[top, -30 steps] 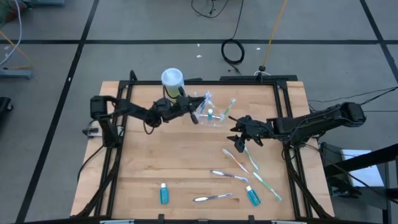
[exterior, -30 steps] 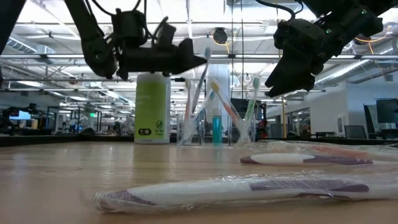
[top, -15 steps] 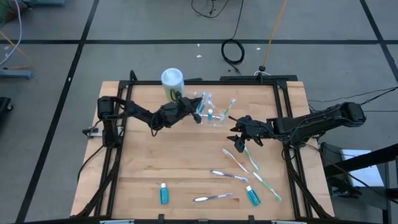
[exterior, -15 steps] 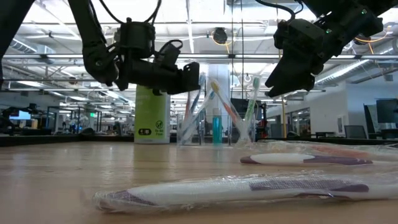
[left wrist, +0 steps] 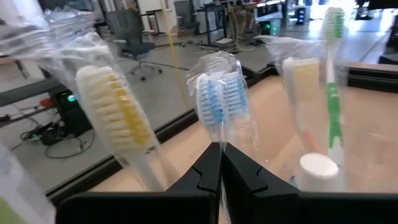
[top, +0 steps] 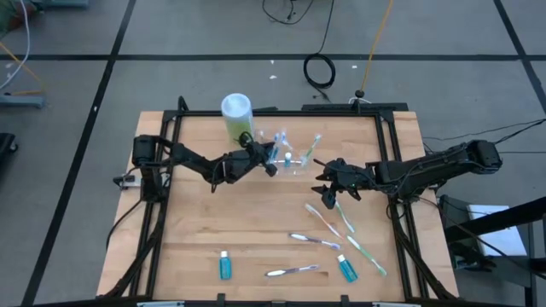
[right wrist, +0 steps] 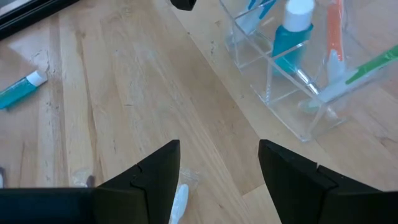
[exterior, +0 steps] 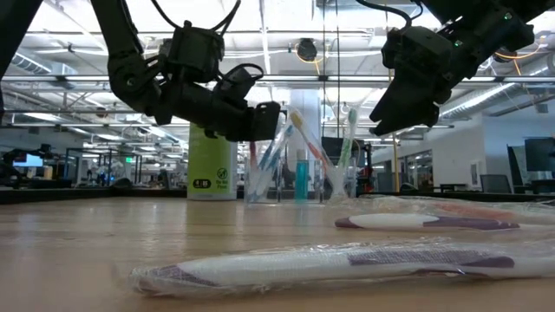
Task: Pick & Place toothbrushing station
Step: Put the blue toothbrush into the transparent organizer, then put the left blue mouthwash into the transparent organizer
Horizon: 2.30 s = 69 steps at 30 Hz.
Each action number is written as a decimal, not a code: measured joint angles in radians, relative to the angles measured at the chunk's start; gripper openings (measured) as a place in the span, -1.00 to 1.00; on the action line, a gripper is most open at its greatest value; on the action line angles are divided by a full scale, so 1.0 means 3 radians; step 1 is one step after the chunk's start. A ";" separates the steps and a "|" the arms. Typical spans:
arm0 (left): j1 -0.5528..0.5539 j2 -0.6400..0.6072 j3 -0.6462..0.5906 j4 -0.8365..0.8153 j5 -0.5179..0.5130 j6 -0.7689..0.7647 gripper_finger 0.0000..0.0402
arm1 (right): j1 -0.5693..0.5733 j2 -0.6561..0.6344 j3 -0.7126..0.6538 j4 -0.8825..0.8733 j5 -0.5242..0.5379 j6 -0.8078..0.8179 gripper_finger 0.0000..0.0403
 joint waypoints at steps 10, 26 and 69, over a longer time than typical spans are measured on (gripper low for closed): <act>-0.0001 -0.0052 0.0012 -0.0174 -0.0040 0.0058 -0.69 | 0.0000 0.0000 0.0000 0.0000 -0.0007 0.0088 0.04; -0.0270 -0.1095 0.0022 -0.1108 0.0157 0.0225 -0.32 | 0.0000 0.0000 0.0000 -0.0001 -0.0009 0.0085 0.04; -0.2131 -0.1192 0.0022 -0.3962 0.2897 0.0498 -0.01 | 0.0000 0.0000 0.0000 0.0003 0.0003 0.0023 0.04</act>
